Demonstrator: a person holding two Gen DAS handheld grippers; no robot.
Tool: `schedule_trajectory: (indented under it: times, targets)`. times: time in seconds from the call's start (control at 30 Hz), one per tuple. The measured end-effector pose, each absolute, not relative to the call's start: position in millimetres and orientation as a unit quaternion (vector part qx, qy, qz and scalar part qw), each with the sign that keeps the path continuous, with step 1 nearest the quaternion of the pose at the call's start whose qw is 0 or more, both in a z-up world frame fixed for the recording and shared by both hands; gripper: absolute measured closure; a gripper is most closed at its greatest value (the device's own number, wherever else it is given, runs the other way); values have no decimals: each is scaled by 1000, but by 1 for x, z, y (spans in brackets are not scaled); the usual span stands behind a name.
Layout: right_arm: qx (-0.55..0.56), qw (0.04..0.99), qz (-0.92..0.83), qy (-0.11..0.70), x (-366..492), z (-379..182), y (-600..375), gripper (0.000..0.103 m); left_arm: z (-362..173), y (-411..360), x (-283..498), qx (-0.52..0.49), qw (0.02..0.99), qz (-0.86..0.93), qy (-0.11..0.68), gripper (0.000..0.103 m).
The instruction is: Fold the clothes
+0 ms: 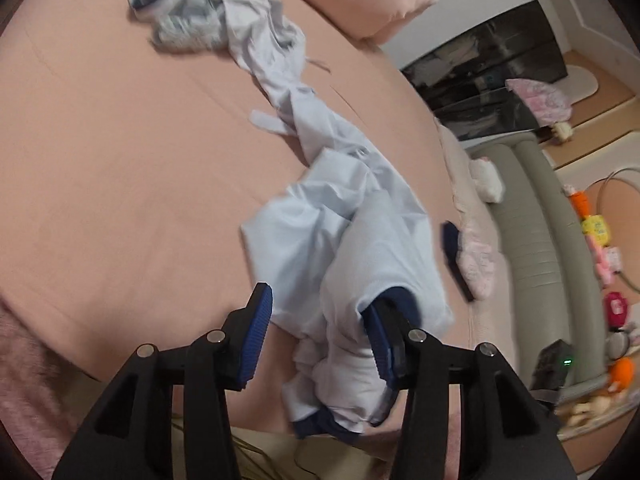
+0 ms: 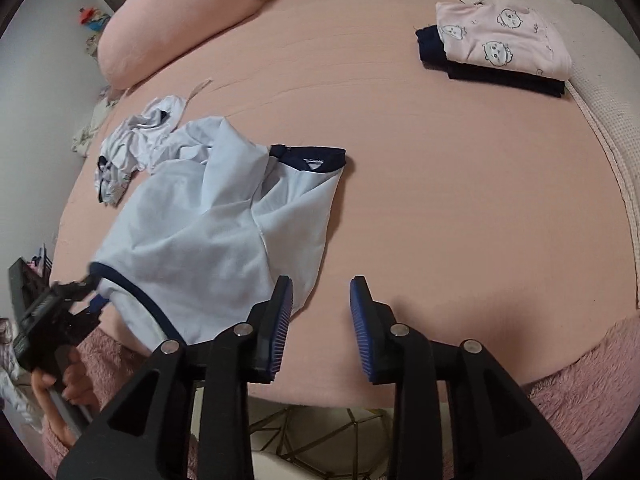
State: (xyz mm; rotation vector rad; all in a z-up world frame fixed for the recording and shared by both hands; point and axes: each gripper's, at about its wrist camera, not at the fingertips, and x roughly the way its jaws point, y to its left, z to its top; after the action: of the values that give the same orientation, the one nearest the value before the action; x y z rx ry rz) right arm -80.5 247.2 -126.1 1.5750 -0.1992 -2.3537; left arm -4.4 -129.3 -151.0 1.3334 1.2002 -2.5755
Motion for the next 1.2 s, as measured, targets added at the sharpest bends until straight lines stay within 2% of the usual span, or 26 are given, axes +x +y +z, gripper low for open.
schedule_trajectory:
  times: [0.1,0.13,0.17,0.33,0.4,0.43,0.47,0.5,0.63,0.7,0.8,0.9,1.0,1.03,1.07,1.13,1.2]
  targets:
    - [572,200,-793,-62,-80,-131,225,55,-152,-127,-4,426,-11,-822,378,55]
    - [580,220,-782,-60,-78,-135,216,47,-153,-128,-4,424,-13,-821,382,55]
    - [590,231,-771,-61,-75,-142,208,45,-156,-129,-4,427,-16,-819,382,55]
    - [606,239,-756,-55,-76,-169,184,43,-185,-111,-21,484,-71,-786,379,55]
    - [609,238,-755,-52,-78,-178,176,43,-196,-97,-24,499,-74,-775,381,49]
    - [610,237,-754,-51,-78,-183,172,57,-197,-92,-24,502,-79,-775,377,47]
    - [611,236,-754,-49,-79,-188,168,88,-198,-87,-24,504,-83,-774,373,46]
    - [608,243,-754,-53,-82,-186,166,98,-198,-82,-23,507,-87,-774,369,46]
    - [595,235,-766,-63,-93,-180,168,99,-193,-79,-17,501,-91,-776,372,45]
    - [573,203,-792,-58,-97,-169,181,99,-190,-82,-13,504,-96,-774,371,37]
    - [544,147,-825,-37,-106,-152,208,99,-193,-75,-10,519,-107,-773,348,31]
    - [530,106,-839,-59,-109,-135,237,99,-195,-54,-15,536,-125,-773,317,31]
    - [545,116,-827,-79,-104,-136,245,96,-192,-30,-17,551,-120,-790,240,33]
    - [553,124,-820,-83,-102,-138,245,91,-192,-28,-16,551,-120,-792,234,34]
    - [568,135,-808,-85,-102,-147,245,74,-191,-27,-14,550,-120,-793,234,34]
    - [599,150,-782,-83,-101,-167,241,53,-190,-30,-9,550,-126,-788,245,34]
    - [609,158,-774,-70,-100,-178,233,51,-189,-34,-1,552,-126,-786,248,38]
